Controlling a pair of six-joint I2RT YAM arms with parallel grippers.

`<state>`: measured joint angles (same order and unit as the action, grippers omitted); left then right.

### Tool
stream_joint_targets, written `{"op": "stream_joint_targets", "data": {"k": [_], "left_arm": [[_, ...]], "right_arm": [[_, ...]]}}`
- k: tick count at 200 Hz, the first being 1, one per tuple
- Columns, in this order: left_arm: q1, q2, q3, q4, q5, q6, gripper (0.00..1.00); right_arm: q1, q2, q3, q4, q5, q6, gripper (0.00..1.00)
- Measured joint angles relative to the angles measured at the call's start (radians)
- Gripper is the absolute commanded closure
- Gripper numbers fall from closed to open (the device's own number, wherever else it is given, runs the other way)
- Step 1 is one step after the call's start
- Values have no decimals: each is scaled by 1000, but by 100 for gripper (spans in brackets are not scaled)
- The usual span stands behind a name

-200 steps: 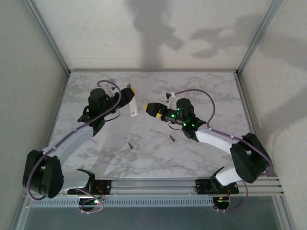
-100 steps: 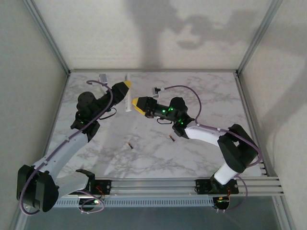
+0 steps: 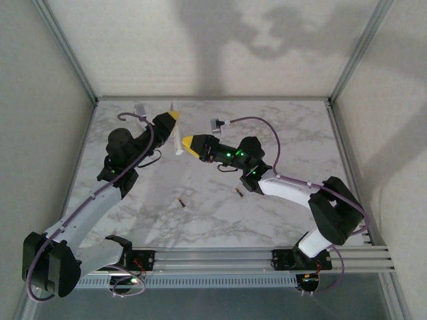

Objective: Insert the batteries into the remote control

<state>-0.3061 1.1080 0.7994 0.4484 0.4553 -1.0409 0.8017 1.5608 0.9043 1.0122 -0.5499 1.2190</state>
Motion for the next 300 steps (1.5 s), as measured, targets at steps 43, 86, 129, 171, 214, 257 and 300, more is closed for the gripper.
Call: {"op": "stream_joint_targets", "data": {"k": [43,86,129,171,214,257,300], "left_arm": [[0,2,0,-11,-11,-45,50],[0,2,0,-12,-19,-76,50],[0,2,3,-7,-26,-109,50],[0,-4,4,-6,-26,-116,50],[0,-10,9,-2,-26,-133,50],[0,-16,11,-1,-34,-129,40],[0,-32,14,-50,-69,-98,1]], "right_arm": [[4,0,26,9,-21,1,1],[13,45,55,26,-29,8,3],[27,99,99,38,-35,34,4],[39,106,102,59,-49,58,13],[39,114,102,67,-37,89,32],[40,114,102,68,-29,106,42],[41,103,102,1,-16,66,37]]}}
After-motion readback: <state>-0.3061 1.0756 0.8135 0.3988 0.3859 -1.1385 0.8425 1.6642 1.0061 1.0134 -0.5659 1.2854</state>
